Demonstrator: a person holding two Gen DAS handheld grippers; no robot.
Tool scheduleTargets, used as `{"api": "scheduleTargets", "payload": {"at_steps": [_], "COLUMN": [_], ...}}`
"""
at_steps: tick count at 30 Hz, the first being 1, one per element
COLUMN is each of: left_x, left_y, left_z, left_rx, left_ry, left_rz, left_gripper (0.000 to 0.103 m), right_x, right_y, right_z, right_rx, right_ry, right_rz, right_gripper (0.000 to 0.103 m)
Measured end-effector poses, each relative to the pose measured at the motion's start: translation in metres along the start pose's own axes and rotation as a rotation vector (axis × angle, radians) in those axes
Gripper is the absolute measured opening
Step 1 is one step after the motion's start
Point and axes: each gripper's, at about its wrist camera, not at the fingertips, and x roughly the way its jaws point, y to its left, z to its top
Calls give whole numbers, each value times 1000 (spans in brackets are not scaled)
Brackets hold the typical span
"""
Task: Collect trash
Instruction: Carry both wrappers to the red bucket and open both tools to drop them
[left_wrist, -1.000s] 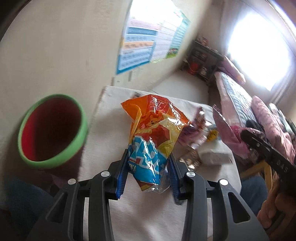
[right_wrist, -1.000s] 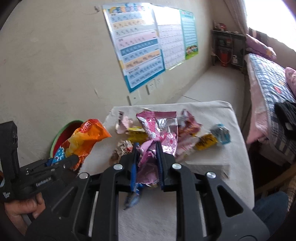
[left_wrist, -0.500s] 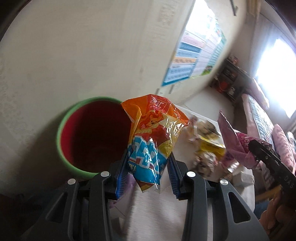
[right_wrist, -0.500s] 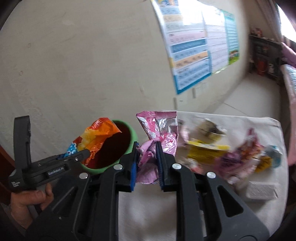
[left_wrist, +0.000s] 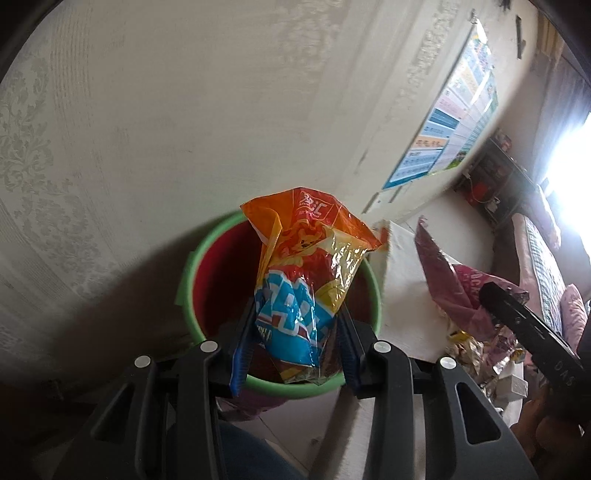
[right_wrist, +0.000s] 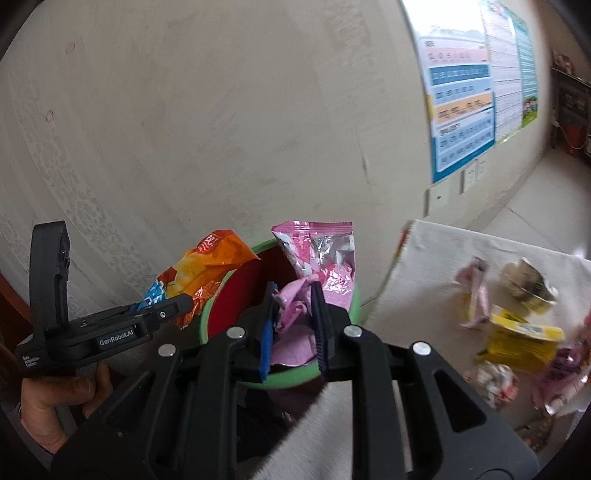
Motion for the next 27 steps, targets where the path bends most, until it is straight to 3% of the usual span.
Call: {"api": "scheduleTargets", "payload": {"at_steps": [17, 23, 24, 26, 27], "left_x": [19, 23, 22, 19, 18], "left_y": [34, 39, 40, 42, 43], "left_z": [9, 13, 14, 14, 14], "left_rx": [-38, -65, -70, -80, -83], "left_ry": [27, 20, 15, 0, -7], "left_rz": [-15, -26, -28, -26, -24], "left_gripper": [39, 44, 51, 68, 77], "right_x": [54, 63, 63, 63, 63], "right_y": [21, 27, 28, 31, 31], "right_z": [3, 2, 2, 0, -1], "right_rx": [-29, -39, -43, -64, -67], "right_ry": [91, 111, 113, 111, 108], "right_rz": [-10, -16, -13, -24, -25], "right_gripper": [19, 21, 21, 44, 50]}}
